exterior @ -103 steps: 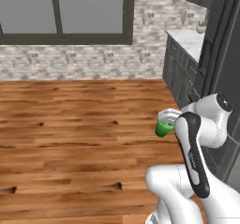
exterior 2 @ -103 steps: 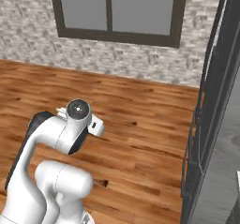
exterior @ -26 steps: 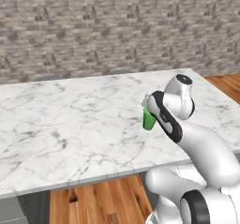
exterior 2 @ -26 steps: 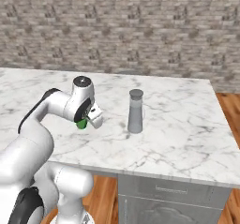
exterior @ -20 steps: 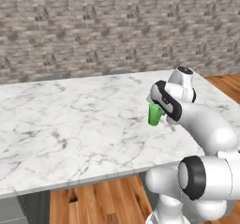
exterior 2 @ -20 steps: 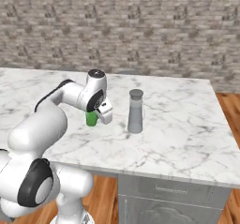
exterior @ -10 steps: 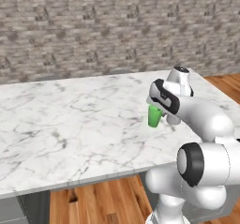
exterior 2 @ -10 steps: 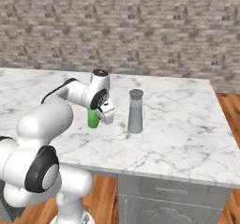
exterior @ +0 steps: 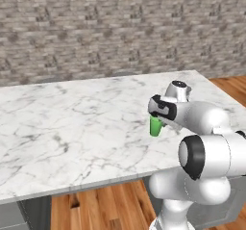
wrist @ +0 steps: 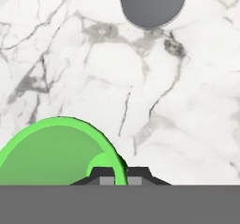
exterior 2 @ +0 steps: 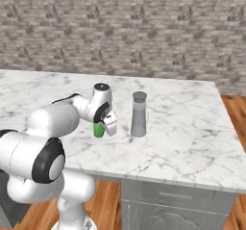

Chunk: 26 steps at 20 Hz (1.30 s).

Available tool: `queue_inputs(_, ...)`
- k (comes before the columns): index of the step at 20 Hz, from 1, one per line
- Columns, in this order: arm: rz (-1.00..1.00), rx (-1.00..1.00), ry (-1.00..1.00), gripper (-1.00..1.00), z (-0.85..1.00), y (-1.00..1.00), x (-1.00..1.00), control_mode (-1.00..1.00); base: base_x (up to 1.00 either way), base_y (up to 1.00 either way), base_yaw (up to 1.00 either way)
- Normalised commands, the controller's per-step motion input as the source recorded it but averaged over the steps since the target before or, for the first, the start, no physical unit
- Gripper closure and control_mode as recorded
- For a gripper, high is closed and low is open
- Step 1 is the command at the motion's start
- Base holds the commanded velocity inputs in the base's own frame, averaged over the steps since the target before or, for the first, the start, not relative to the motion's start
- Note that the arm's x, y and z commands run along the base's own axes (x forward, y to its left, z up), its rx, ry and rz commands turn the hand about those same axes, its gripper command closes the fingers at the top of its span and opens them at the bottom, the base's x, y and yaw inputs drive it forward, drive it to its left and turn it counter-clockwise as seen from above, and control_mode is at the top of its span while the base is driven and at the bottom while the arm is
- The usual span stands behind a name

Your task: Place the pitcher and cup on the dining counter for serving.

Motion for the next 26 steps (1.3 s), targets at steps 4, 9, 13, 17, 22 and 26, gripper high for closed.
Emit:
queue_inputs(4,-0.1,-0.1,-0.03,1.0,-0.27,0.0,0.56,-1.0,0.0,0.0,0.0)
queue_inputs(9,-0.04,-0.01,0.0,1.0,-0.08,-0.07,0.38,-1.0,0.0,0.0,0.0)
queue_inputs(13,0.0,0.0,0.02,1.0,-0.01,-0.06,0.11,-1.0,0.0,0.0,0.0)
queue_inputs(17,0.0,0.0,0.0,-1.0,0.0,0.0,0.0,-1.0,0.0,0.0,0.0)
queue_inputs(22,-0.01,0.0,-0.02,-1.0,0.11,0.0,-0.09,-1.0,0.0,0.0,0.0)
queue_inputs(26,-0.04,0.0,-0.11,-1.0,0.61,0.0,-0.46,-1.0,0.0,0.0,0.0)
